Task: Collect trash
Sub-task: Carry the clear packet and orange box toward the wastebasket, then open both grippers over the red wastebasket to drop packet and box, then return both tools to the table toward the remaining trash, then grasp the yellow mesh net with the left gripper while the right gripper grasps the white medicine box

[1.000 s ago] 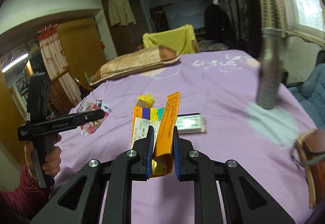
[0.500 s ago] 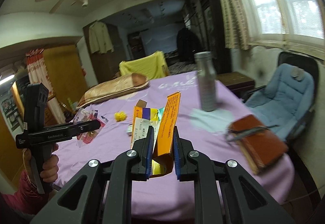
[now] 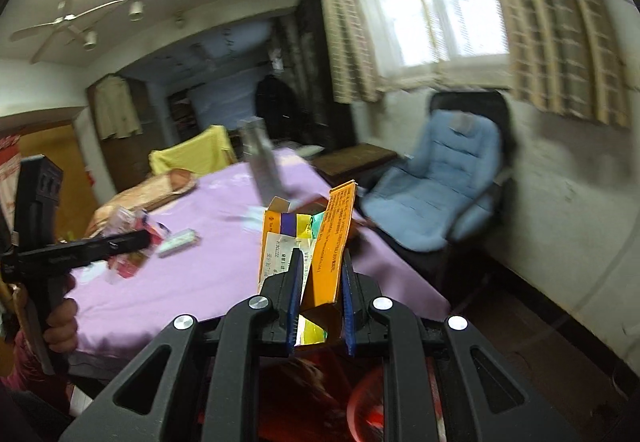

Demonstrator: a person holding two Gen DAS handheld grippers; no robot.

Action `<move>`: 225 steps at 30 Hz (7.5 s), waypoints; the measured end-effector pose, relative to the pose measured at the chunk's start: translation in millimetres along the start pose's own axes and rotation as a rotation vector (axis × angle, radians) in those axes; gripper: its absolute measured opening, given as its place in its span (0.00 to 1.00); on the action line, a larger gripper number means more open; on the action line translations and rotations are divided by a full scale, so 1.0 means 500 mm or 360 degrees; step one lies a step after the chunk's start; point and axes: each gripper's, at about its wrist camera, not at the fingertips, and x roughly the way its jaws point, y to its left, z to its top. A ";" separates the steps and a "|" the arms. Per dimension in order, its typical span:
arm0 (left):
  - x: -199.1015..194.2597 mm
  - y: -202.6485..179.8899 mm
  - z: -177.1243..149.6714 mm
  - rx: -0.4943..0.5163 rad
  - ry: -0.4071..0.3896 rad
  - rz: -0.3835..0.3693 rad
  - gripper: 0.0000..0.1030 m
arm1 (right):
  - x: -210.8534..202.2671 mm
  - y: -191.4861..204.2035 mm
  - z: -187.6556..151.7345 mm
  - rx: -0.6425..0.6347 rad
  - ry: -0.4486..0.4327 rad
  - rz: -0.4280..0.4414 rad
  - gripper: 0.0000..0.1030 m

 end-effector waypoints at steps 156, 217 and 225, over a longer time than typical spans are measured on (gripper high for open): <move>-0.191 0.784 -0.159 -0.0710 0.0187 0.1140 0.88 | 0.753 0.852 -0.043 -0.1200 0.0657 0.0232 0.93; -0.154 0.800 -0.168 -0.0800 0.0298 0.1048 0.75 | 0.803 0.690 0.001 -0.0516 0.0911 0.0497 0.43; -0.178 0.755 -0.145 -0.0644 0.0141 0.1092 0.38 | 0.771 0.690 0.011 -0.0537 0.0798 0.0528 0.43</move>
